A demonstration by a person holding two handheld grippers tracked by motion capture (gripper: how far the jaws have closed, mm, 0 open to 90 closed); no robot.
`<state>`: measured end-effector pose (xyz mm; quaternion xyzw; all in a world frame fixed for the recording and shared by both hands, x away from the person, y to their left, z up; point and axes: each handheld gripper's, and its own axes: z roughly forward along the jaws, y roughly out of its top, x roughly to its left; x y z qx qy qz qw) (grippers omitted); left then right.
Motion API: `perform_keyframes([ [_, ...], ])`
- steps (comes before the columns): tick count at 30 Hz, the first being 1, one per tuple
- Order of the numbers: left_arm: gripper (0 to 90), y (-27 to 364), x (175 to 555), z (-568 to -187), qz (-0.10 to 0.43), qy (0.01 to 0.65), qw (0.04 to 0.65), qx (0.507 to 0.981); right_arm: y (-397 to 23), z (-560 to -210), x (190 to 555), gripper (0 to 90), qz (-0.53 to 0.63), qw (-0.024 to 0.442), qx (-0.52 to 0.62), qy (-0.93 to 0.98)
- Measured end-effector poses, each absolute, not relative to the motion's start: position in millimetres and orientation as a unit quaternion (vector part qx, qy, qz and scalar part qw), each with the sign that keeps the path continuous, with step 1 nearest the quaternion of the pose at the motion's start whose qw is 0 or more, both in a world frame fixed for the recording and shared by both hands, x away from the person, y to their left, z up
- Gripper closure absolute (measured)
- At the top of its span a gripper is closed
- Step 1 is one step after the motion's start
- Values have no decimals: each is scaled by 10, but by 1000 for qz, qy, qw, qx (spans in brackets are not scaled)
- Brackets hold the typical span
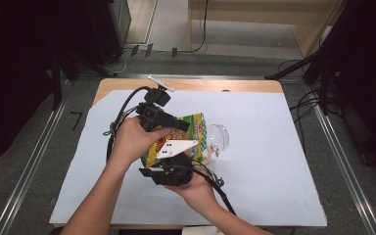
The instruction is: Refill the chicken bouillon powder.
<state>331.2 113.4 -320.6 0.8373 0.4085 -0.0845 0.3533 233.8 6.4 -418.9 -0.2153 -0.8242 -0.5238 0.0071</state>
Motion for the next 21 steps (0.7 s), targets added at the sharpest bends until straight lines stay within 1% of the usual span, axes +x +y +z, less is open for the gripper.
perform_keyframes([
  [7,761,1156,3333,-3225,-85,417,351,834,70,-4175,2337,690,-518,0,-212,-828],
  [16,759,1172,3379,-3277,-106,421,353,829,73,-4184,2333,690,-517,11,-219,-827],
  [21,759,1151,3370,-3285,-105,417,352,831,74,-4220,2339,694,-519,11,-221,-825],
])
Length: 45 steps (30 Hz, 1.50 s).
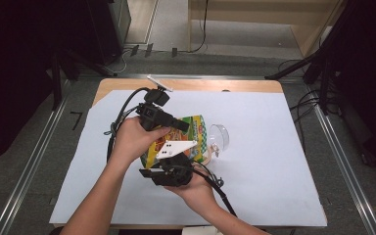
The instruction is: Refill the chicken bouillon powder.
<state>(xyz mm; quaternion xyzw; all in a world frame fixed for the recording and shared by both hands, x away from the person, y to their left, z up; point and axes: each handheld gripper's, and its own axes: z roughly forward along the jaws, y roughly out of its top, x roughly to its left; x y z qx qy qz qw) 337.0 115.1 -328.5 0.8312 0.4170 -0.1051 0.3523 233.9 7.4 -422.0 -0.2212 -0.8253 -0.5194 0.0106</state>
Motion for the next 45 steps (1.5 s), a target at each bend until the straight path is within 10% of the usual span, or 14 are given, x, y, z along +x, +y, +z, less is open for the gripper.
perform_keyframes([
  [45,749,972,3291,-3150,-81,389,355,846,31,-4185,2348,730,-538,30,-236,-809],
])
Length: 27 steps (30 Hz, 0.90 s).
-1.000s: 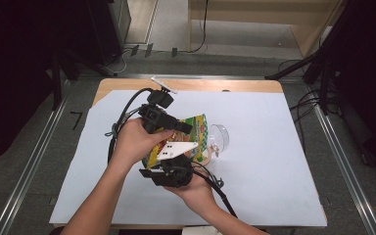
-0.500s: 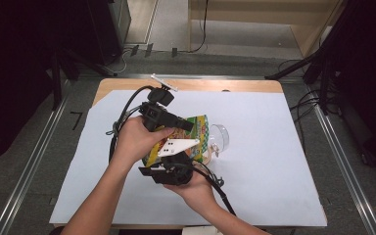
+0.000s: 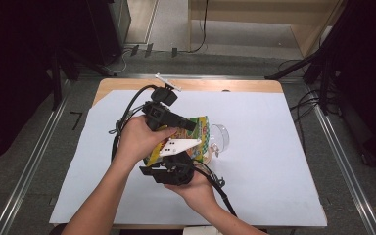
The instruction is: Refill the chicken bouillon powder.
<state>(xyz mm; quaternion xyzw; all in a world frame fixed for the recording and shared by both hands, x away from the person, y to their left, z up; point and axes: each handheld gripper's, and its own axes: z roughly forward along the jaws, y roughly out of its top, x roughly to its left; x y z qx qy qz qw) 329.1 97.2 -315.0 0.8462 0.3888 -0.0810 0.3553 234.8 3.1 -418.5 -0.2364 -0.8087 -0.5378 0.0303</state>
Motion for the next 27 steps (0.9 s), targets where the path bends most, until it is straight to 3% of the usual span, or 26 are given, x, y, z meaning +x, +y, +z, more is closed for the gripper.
perform_keyframes([
  [27,747,974,3259,-3119,-75,386,356,848,39,-4171,2332,734,-540,25,-232,-809],
])
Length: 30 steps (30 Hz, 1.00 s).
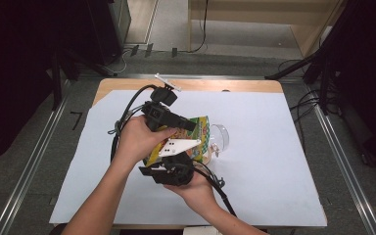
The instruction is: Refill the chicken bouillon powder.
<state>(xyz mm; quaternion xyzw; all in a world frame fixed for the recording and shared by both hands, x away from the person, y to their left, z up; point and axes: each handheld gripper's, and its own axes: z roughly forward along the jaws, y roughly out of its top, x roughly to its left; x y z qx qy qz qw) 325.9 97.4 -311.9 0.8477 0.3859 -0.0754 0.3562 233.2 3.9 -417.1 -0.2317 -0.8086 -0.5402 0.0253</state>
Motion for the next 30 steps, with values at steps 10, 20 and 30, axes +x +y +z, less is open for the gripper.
perform_keyframes([
  [10,747,983,3259,-3103,-74,386,359,846,38,-4148,2328,734,-540,24,-230,-809],
  [20,748,980,3250,-3095,-72,387,363,845,37,-4141,2326,733,-541,23,-230,-809],
  [30,754,970,3241,-3087,-64,383,366,846,27,-4131,2329,733,-540,21,-231,-809],
])
